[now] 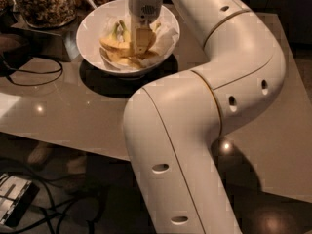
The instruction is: Pick banana from white bowl
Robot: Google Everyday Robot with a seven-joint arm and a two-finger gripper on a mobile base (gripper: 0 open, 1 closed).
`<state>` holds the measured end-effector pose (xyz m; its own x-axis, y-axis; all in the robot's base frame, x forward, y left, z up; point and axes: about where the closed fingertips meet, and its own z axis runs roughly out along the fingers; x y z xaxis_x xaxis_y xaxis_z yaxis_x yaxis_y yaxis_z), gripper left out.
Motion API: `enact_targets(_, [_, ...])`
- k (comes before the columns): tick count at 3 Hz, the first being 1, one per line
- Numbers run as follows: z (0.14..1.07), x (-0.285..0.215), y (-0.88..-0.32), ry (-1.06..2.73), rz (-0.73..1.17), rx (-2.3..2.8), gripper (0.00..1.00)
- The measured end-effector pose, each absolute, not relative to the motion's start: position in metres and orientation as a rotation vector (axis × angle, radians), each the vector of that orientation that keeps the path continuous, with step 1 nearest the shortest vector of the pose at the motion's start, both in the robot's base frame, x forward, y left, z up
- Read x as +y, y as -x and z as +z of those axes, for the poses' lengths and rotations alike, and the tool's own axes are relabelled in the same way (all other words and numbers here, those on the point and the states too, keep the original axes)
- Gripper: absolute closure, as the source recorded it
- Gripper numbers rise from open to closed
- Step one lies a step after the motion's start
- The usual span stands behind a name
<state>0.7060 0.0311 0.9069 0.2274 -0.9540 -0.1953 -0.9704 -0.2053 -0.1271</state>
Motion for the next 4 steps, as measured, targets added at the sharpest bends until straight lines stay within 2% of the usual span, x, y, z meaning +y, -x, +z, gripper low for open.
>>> enact_targets(2, [0.927, 0.033, -0.707, 2.23, 0.073, 1.765, 1.0])
enact_targets(4, [0.98, 0.027, -0.667, 2.13, -0.006, 1.662, 1.0])
